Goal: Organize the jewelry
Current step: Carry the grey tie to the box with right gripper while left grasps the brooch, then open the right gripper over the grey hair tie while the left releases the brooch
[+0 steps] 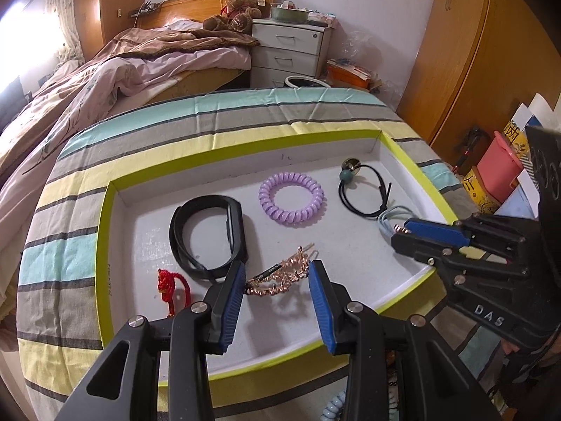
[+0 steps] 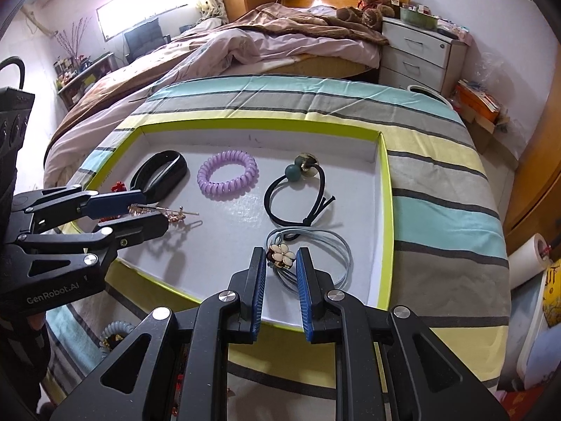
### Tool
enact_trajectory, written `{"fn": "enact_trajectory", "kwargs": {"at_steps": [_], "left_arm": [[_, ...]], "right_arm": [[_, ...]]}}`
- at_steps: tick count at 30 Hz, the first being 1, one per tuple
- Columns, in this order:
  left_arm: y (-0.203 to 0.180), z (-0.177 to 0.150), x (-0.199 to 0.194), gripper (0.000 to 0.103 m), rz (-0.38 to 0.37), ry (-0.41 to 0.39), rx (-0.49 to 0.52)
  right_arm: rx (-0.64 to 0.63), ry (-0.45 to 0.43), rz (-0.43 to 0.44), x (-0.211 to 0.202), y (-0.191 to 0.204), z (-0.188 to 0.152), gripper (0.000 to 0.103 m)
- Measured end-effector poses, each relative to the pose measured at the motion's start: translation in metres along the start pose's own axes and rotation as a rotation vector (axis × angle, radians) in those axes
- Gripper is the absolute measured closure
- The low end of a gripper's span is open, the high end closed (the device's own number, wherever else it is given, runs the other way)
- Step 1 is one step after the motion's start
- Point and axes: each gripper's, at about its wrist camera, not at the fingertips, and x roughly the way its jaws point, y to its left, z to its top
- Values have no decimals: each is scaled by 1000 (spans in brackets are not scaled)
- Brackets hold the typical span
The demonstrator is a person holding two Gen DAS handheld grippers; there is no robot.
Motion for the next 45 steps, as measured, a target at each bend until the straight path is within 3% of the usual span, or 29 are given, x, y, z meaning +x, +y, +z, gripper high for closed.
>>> {"fn": "enact_trajectory", "kwargs": {"at_steps": [22, 24, 28, 45], "left_arm": [[4, -6, 7, 65, -14, 26, -18], [4, -7, 6, 65, -9, 27, -18], [5, -7, 5, 64, -8, 29, -22], [4, -13, -15, 54, -3, -6, -32]], "right_arm": [[-10, 23, -11, 5, 3, 4, 84], [-7, 22, -11, 6, 3, 4, 83], [-5, 23, -13, 6, 3, 4, 67], [30, -33, -15, -8, 3, 2, 60]]}}
